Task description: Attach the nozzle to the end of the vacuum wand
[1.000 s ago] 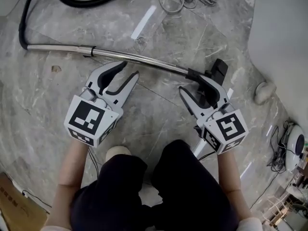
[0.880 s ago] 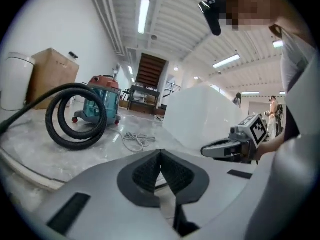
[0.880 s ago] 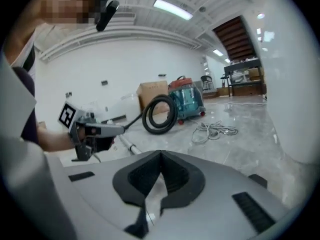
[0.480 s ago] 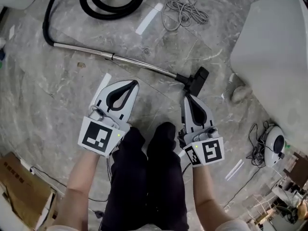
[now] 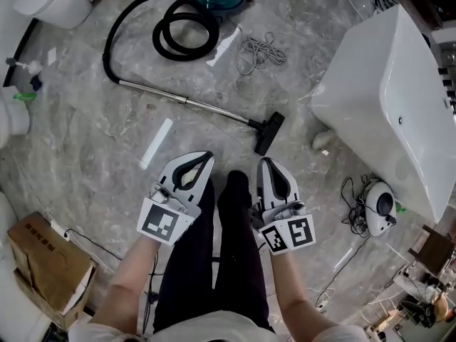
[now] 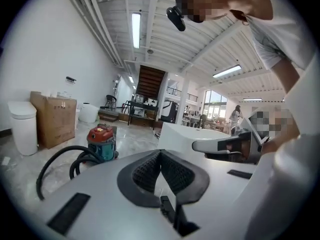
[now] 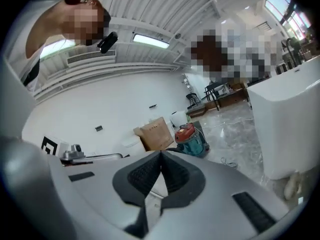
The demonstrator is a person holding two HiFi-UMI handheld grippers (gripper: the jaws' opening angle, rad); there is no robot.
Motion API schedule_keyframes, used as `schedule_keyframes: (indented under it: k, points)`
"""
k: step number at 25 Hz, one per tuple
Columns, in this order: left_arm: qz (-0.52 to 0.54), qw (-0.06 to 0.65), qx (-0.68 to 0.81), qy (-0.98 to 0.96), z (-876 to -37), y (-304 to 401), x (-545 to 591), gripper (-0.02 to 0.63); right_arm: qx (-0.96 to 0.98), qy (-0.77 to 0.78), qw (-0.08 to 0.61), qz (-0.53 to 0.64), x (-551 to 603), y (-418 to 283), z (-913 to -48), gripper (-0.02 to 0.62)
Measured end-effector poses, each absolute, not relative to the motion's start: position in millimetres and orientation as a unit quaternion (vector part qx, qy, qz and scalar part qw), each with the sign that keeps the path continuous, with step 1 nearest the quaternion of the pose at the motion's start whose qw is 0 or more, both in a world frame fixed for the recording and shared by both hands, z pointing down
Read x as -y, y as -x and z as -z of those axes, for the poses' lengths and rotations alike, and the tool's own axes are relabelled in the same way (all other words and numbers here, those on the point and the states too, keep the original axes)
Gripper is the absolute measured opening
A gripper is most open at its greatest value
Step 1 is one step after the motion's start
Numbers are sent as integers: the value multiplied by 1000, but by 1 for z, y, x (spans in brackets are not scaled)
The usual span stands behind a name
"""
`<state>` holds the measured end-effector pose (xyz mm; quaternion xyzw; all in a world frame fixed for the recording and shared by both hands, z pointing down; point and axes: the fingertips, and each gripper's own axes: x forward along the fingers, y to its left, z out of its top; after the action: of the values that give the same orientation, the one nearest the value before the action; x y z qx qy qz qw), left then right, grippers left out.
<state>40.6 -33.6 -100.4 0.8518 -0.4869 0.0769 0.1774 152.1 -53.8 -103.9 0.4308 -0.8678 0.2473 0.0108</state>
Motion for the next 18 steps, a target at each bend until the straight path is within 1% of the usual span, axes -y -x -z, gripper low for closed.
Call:
schedule_keyframes:
  k: [6, 9, 13, 18]
  points:
    - [-53, 172, 509, -842, 226, -30, 16, 9, 872, -438, 27, -217, 41, -175, 221, 15]
    - [-51, 159, 517, -840, 275, -26, 3, 9, 869, -433, 10, -239, 27, -180, 263, 15]
    - [-46, 144, 525, -838, 317, -28, -15, 11, 866, -448, 1, -220, 16, -187, 307, 15]
    - [-49, 118, 549, -826, 343, -23, -24, 11, 851, -494, -14, -177, 14, -205, 343, 15]
